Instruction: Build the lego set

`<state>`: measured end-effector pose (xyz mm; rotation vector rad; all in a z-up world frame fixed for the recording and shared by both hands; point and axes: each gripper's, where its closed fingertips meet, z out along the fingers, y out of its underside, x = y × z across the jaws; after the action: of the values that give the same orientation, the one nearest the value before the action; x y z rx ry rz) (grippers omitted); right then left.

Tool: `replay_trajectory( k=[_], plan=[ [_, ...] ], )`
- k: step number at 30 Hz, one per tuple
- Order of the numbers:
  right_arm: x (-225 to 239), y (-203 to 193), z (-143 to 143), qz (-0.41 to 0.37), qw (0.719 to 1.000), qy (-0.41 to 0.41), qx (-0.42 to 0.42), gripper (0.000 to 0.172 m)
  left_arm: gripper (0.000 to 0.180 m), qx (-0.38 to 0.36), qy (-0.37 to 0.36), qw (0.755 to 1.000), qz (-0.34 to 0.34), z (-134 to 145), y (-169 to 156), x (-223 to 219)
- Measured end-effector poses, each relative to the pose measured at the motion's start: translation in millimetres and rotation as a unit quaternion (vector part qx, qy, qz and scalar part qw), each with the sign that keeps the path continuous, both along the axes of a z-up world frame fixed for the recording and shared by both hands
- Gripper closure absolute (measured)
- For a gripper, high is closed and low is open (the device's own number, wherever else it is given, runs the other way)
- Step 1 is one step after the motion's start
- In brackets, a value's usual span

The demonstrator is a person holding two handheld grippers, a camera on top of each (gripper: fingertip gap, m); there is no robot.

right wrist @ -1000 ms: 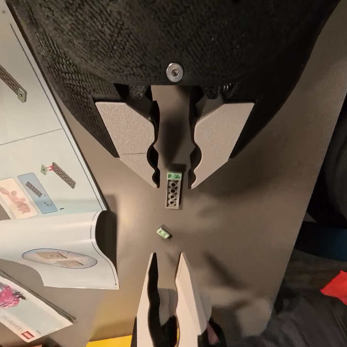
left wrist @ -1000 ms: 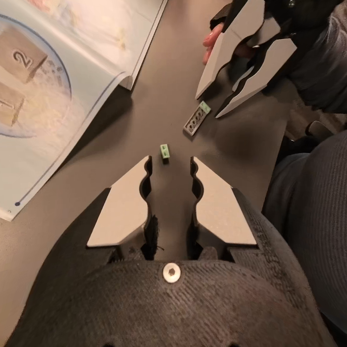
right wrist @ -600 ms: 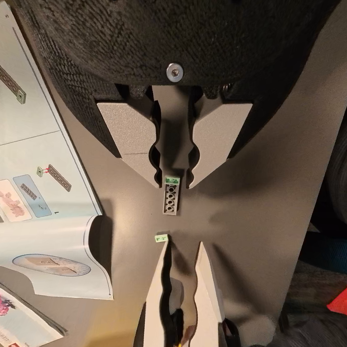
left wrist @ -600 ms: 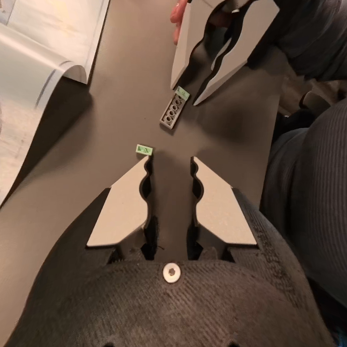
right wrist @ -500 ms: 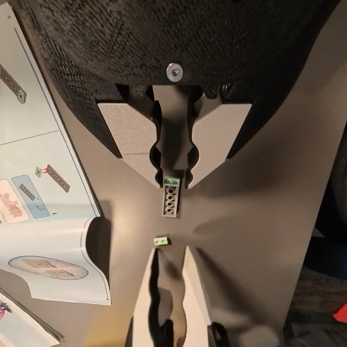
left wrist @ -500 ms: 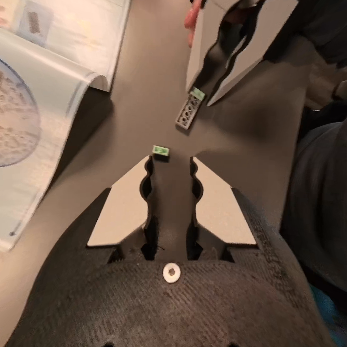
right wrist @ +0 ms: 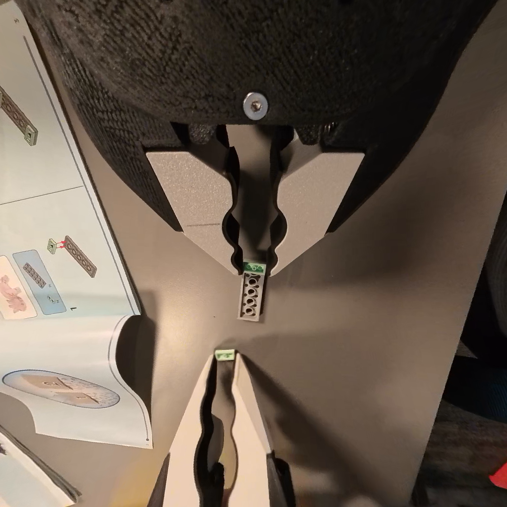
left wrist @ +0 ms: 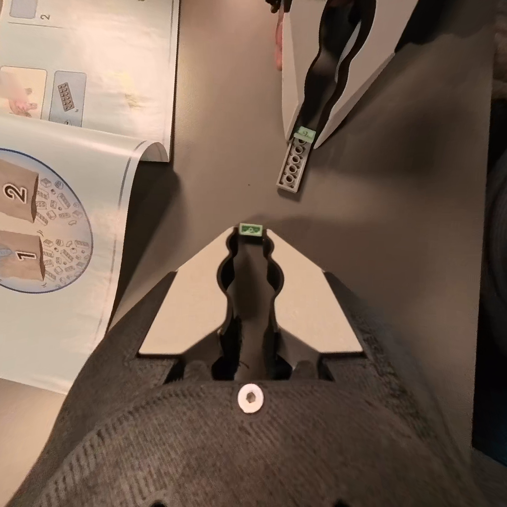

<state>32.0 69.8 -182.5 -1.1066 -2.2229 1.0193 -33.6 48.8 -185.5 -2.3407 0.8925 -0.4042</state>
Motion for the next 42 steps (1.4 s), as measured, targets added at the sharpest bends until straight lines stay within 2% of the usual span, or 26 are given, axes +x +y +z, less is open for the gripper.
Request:
replay_trajectory(
  k=[7, 16, 27, 35, 42],
  plan=[
    [1, -2, 0, 0.006, 1.0, 0.0, 0.0, 0.157, 0.165, -0.004, 0.009, 1.0, -0.02, 0, -1, 3],
    [2, -3, 0, 0.011, 1.0, -0.002, -0.002, 0.157, 0.165, 0.032, -0.054, 0.996, -0.067, 23, -3, 40],
    [2, -3, 0, 0.014, 1.0, -0.002, -0.002, 0.157, 0.165, 0.018, -0.007, 0.996, -0.084, 6, 3, 48],
    [2, -4, 0, 0.016, 1.0, -0.002, -0.002, 0.157, 0.165, 0.007, -0.008, 0.996, -0.086, 4, 1, 46],
    [2, -4, 0, 0.018, 1.0, -0.002, -0.002, 0.157, 0.156, -0.001, -0.008, 0.996, -0.083, 0, 0, 47]
  ],
)
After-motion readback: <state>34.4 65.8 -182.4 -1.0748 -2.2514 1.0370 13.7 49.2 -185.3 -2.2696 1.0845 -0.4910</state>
